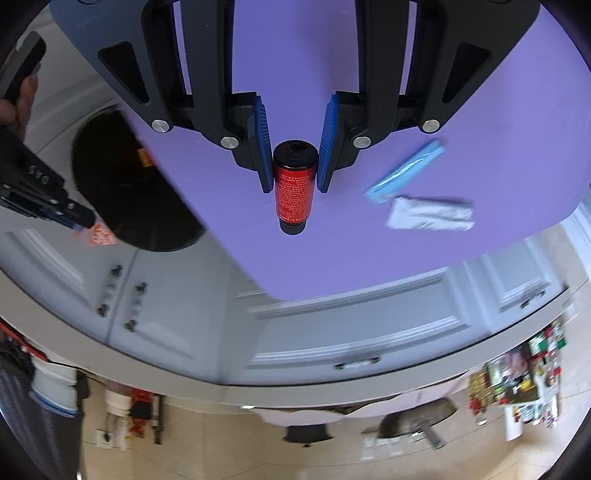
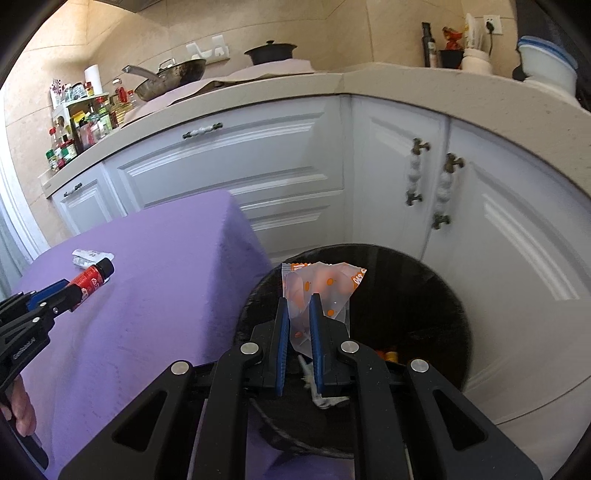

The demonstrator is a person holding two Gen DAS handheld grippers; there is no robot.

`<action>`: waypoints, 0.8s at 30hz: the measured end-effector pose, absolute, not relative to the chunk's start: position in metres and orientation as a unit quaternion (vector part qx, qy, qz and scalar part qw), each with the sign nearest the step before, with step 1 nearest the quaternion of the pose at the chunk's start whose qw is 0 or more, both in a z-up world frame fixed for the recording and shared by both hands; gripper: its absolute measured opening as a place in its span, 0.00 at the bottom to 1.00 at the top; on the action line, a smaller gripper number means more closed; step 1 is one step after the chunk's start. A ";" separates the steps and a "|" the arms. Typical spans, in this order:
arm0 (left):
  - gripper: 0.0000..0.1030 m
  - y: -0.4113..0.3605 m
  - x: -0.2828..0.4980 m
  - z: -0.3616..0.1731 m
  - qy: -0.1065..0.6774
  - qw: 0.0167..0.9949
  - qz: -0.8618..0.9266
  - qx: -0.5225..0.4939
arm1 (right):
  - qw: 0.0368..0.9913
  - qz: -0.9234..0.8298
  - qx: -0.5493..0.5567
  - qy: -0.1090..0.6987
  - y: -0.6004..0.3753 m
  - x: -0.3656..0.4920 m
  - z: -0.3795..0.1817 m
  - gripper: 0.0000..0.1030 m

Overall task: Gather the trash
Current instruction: 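Carry the red bottle over the bin and open both grippers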

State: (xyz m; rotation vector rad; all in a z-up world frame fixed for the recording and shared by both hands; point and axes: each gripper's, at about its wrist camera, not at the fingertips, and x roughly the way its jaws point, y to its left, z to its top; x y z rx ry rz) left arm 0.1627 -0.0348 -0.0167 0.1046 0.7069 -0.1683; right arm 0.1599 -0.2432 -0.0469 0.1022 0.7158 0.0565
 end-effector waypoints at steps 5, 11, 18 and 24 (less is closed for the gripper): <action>0.23 -0.074 0.164 -0.011 0.332 0.935 -0.110 0.059 | 0.938 0.006 0.045 0.344 -0.260 0.154 -0.042 0.12; 0.23 -0.118 0.170 -0.015 0.323 0.933 -0.138 0.074 | 0.939 -0.010 0.043 0.341 -0.275 0.152 -0.041 0.12; 0.23 -0.149 0.181 -0.023 0.325 0.931 -0.142 0.085 | 0.940 -0.025 0.045 0.337 -0.292 0.152 -0.042 0.12; 0.23 -0.163 0.190 -0.030 0.331 0.929 -0.133 0.095 | 0.942 -0.037 0.046 0.331 -0.303 0.156 -0.044 0.12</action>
